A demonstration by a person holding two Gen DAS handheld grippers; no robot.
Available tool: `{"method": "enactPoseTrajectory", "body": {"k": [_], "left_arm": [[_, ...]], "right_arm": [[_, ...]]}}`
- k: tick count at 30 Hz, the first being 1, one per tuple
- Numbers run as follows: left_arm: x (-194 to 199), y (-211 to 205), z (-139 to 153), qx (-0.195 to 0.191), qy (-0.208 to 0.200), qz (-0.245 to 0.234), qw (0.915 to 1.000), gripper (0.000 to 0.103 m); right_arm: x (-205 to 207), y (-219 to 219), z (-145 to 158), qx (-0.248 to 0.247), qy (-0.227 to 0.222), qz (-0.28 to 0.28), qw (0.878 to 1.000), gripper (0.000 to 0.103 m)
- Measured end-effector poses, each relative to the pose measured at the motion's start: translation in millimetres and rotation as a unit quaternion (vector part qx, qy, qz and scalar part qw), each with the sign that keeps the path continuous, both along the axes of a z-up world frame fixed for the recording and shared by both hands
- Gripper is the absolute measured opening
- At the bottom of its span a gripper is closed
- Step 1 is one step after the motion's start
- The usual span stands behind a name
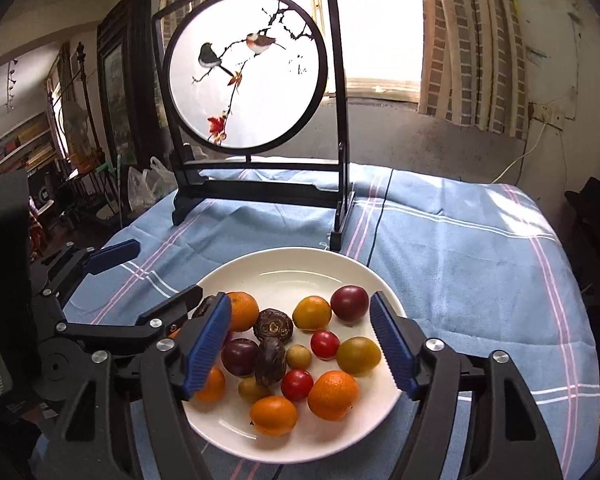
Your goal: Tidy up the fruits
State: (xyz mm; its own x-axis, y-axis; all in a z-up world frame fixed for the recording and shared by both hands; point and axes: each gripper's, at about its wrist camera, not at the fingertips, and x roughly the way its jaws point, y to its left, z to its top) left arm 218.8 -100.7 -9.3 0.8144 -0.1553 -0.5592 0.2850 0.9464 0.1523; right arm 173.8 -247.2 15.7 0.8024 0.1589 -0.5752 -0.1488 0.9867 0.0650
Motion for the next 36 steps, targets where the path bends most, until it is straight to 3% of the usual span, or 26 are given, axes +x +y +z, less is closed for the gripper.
{"method": "enactPoseTrajectory", "body": {"k": [2, 6, 14, 21, 28, 36], "left_arm": [[-13.3, 6.8, 6.4, -0.01, -0.015, 0.007, 0.9998, 0.09], [-41.1, 17.8, 7.2, -0.022, -0.026, 0.017, 0.9993, 0.097], [-59.5, 29.7, -7.8, -0.031, -0.02, 0.037, 0.9986, 0.098], [-44.5, 35.7, -24.6, -0.037, -0.007, 0.053, 0.9979, 0.098], [-44.5, 27.4, -34.2, -0.019, -0.002, 0.041, 0.999, 0.098], [-47.0, 29.3, -32.0, -0.028, -0.002, 0.041, 0.9988, 0.098]], "right_arm": [[-19.7, 1.8, 3.7, -0.008, -0.029, -0.027, 0.999, 0.089], [-52.2, 6.7, 0.4, -0.013, -0.062, -0.05, 0.997, 0.09], [-82.1, 20.8, -12.8, -0.057, -0.105, -0.083, 0.989, 0.092], [-76.6, 6.3, -27.8, -0.015, -0.099, -0.093, 0.991, 0.093], [-72.6, 13.3, -39.5, -0.035, -0.087, -0.084, 0.992, 0.093], [-74.3, 18.7, -40.1, -0.042, -0.091, -0.077, 0.992, 0.094]]}}
